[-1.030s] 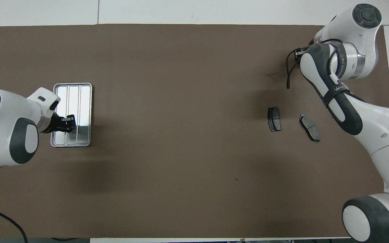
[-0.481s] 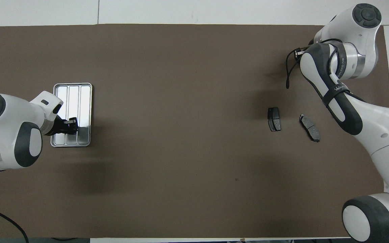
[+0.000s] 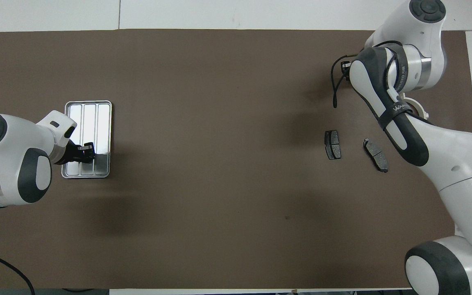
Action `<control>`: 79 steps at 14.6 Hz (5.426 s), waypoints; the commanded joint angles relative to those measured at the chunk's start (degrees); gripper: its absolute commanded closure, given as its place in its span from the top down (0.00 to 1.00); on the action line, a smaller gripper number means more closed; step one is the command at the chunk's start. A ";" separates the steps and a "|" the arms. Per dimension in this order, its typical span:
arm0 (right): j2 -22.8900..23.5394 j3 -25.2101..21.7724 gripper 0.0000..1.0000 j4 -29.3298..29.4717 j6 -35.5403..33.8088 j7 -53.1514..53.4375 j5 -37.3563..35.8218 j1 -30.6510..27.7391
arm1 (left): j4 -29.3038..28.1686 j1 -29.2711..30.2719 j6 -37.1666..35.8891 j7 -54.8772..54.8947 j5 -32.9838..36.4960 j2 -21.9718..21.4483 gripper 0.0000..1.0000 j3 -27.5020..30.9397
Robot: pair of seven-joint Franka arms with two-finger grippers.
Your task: Pick bearing gear from pile to tray
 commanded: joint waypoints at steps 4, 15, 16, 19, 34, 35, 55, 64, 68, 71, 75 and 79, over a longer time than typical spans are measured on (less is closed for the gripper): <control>-0.43 -0.48 0.00 0.02 2.14 25.78 1.02 11.45 | 5.59 -0.90 -6.02 -3.01 -0.04 -1.15 1.00 -0.11; 4.66 -2.76 0.00 0.02 10.58 50.51 0.23 24.83 | 9.99 -8.02 -6.64 -15.85 -1.97 0.08 1.00 0.06; 4.84 -3.29 0.00 -0.06 11.11 50.95 0.23 25.35 | 10.43 -8.02 -6.99 -15.85 -1.97 0.17 1.00 0.06; 5.72 -4.35 0.00 0.02 12.52 51.83 0.23 26.41 | 10.70 -7.84 -6.91 -15.85 -1.97 0.26 1.00 0.06; -6.39 -4.08 1.00 0.02 -0.91 29.38 2.06 17.29 | 15.87 -10.91 -6.73 -22.96 -4.08 2.28 1.00 -0.03; -8.41 -4.26 1.00 -0.06 -2.93 23.07 2.60 15.62 | 17.62 -12.57 -7.00 -24.88 -4.08 3.59 1.00 -0.03; -46.75 -5.40 1.00 -21.94 -26.34 -24.54 5.77 -7.69 | 40.85 -32.45 -11.66 -50.22 -3.47 26.89 0.85 0.68; -47.54 -8.39 1.00 -25.11 -23.34 -26.12 5.59 -6.02 | 39.88 -32.36 -8.93 -50.30 -3.55 27.24 0.74 0.76; -47.54 -8.39 1.00 -25.29 -23.43 -26.21 5.33 -5.93 | 39.79 -32.36 -8.67 -50.39 -3.55 27.59 0.69 0.76; -47.54 -8.39 1.00 -25.29 -23.52 -26.21 5.33 -5.93 | 39.79 -32.10 -8.05 -50.39 -3.55 27.86 0.64 0.76; -47.72 -8.48 1.00 -25.38 -23.60 -26.13 5.59 -6.19 | 39.79 -32.01 -8.05 -51.18 -3.55 27.86 0.46 0.76; -48.42 -8.48 1.00 -26.60 -23.52 -25.77 5.86 -6.11 | 39.88 -32.01 -9.02 -51.27 -3.47 27.86 0.00 0.85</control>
